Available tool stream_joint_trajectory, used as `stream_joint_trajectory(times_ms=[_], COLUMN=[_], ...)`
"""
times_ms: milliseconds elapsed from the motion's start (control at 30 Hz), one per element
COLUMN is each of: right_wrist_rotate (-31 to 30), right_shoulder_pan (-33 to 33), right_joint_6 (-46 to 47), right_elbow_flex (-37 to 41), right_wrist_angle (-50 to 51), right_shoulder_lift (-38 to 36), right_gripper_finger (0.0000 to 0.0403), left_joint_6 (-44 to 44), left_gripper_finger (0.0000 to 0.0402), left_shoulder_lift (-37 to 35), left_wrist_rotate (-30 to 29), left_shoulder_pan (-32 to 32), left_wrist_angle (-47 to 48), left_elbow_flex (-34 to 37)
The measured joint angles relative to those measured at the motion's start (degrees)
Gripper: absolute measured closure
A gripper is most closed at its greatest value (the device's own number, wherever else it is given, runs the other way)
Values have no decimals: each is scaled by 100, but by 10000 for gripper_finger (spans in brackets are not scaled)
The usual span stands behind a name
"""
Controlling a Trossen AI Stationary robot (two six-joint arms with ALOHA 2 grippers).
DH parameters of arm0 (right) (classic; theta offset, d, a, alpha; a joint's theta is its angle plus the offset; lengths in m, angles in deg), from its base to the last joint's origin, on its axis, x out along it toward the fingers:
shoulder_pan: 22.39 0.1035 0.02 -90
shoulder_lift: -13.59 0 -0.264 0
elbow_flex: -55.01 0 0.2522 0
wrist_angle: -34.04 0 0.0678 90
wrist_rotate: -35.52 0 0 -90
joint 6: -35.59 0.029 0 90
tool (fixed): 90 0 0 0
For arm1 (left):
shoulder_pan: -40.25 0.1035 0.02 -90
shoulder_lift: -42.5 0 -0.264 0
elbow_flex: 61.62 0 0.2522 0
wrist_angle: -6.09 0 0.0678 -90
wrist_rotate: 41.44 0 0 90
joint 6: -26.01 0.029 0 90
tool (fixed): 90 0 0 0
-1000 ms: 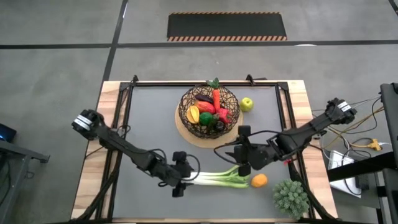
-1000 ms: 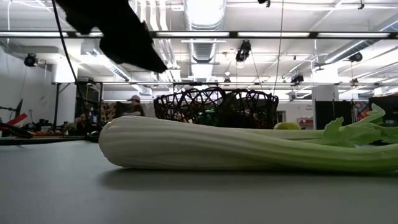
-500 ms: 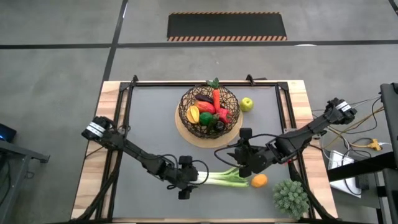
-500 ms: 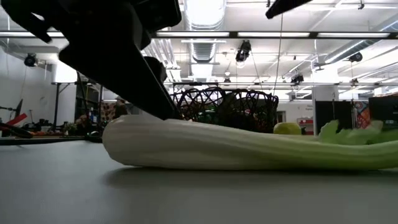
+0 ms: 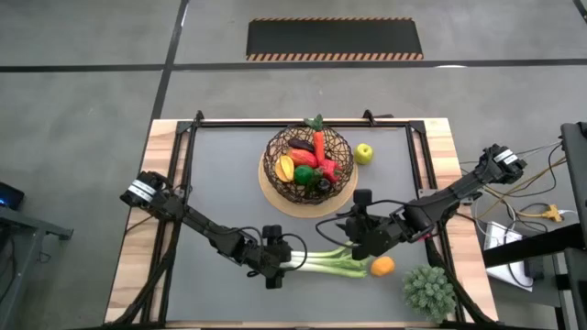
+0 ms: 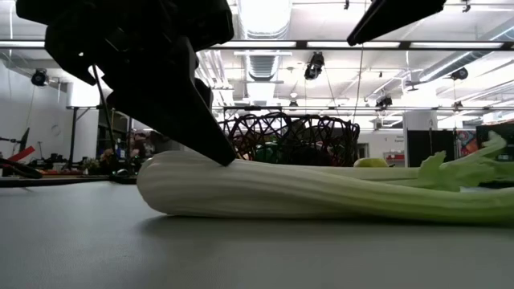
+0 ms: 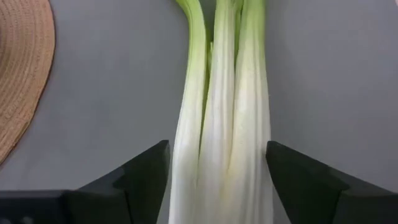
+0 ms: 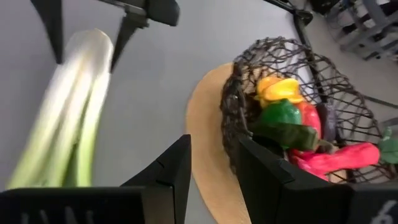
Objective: Build produce basket
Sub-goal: Put the celery into the basket
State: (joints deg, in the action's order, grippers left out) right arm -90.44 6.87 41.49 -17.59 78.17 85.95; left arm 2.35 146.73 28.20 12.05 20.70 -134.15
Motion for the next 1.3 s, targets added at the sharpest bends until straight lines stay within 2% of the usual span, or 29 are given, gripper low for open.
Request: stream_joint_trajectory(times_ms=[200, 333, 667, 933, 1167, 1300], right_wrist_rotate=[-480, -443, 365, 510, 1354, 1552], right_shoulder_pan=[0, 0, -2, -4, -79, -79], right_joint_6=[-588, -1396, -2891, -2979, -3483, -3597], right_elbow_flex=[262, 635, 1722, 2024, 2110, 2110], right_wrist_angle=[-667, -1942, -4687, -5138, -5861, -6074], right_shoulder_lift=[0, 0, 0, -28, -40, -127], right_gripper_finger=[301, 312, 341, 351, 353, 356], left_joint_6=[-51, -128, -455, -452, -259, -293], left_gripper_finger=[187, 213, 303, 358, 397, 400], left_shoulder_lift=[11, 11, -2, -89, -322, -580], left_wrist_rotate=[32, 33, 36, 50, -55, -303], left_shoulder_pan=[25, 37, 37, 37, 37, -73], left_wrist_angle=[-44, -46, -75, -37, -18, -26], left_elbow_flex=[9, 9, 71, 74, 50, 79])
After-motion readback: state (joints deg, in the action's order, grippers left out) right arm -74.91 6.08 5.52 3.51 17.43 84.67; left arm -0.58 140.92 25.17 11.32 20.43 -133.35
